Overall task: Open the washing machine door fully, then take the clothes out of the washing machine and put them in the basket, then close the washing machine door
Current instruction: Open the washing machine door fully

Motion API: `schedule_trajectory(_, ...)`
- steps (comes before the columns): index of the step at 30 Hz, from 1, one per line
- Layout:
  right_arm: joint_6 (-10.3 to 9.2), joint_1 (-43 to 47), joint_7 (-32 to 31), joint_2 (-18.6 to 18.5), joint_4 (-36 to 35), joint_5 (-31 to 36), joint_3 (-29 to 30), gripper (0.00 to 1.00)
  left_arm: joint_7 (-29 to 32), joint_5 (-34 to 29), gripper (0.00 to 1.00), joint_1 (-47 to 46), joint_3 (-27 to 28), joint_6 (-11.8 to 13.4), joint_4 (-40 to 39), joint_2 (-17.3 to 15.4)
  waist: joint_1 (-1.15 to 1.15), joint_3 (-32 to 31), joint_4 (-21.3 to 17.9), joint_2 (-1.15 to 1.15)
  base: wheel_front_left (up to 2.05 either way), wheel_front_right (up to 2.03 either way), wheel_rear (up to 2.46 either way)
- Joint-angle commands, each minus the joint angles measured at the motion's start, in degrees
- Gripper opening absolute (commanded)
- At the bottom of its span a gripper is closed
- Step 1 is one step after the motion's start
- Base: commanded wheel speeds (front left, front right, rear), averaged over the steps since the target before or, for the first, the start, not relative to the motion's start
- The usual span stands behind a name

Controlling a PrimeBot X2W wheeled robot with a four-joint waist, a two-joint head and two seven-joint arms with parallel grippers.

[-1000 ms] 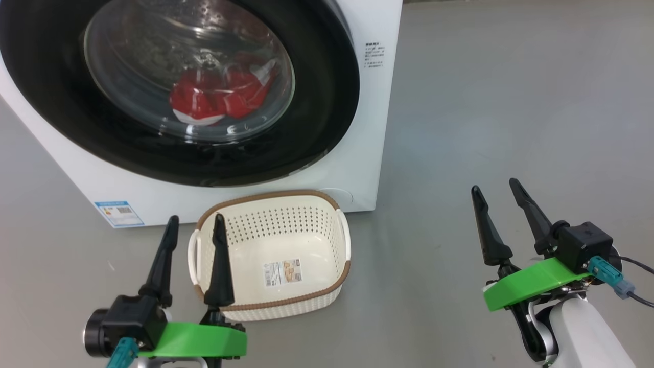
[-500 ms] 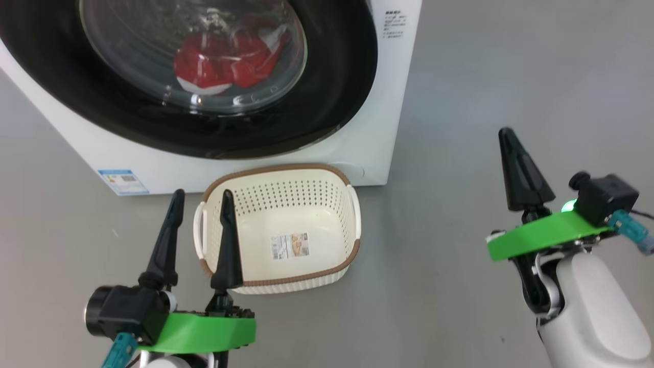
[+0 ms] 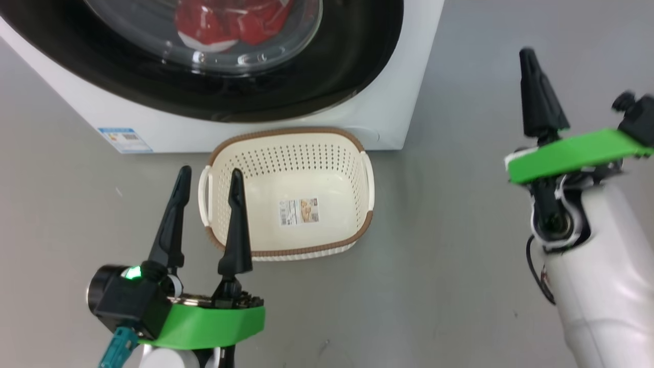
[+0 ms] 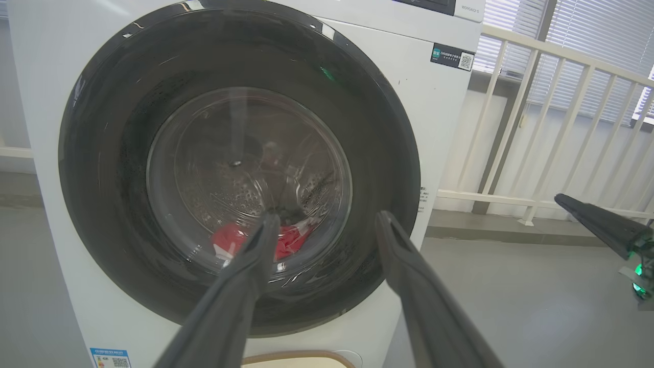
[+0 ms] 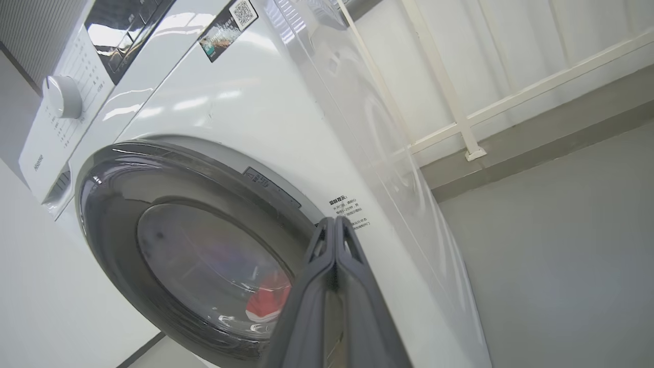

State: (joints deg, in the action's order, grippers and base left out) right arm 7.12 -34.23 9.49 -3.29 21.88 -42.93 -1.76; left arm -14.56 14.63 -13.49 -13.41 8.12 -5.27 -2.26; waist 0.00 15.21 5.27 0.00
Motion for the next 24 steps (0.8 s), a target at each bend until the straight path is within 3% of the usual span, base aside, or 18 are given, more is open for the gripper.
schedule_trajectory(1,0.36,-2.36,-0.88,0.21,-1.11,-1.64,-0.55,0.00,-0.44,-0.23,1.00,-2.07,1.24,0.43,-1.95,-0.62,0.00,1.82,0.56,0.00,0.00,0.00,0.00)
schedule_trajectory(14,0.36,-11.94,-15.79,-1.59,2.29,-24.32,2.58,0.00,-0.44,1.11,1.00,-4.24,-0.46,0.61,-2.37,-0.62,0.00,6.84,2.26,0.00,0.00,0.00,0.00)
schedule_trajectory(24,0.36,-19.63,-26.69,-3.55,5.12,-31.57,1.52,0.00,-0.44,1.43,1.00,-5.42,-1.42,0.97,-2.76,-0.62,0.00,10.28,3.47,0.00,0.00,0.00,0.00)
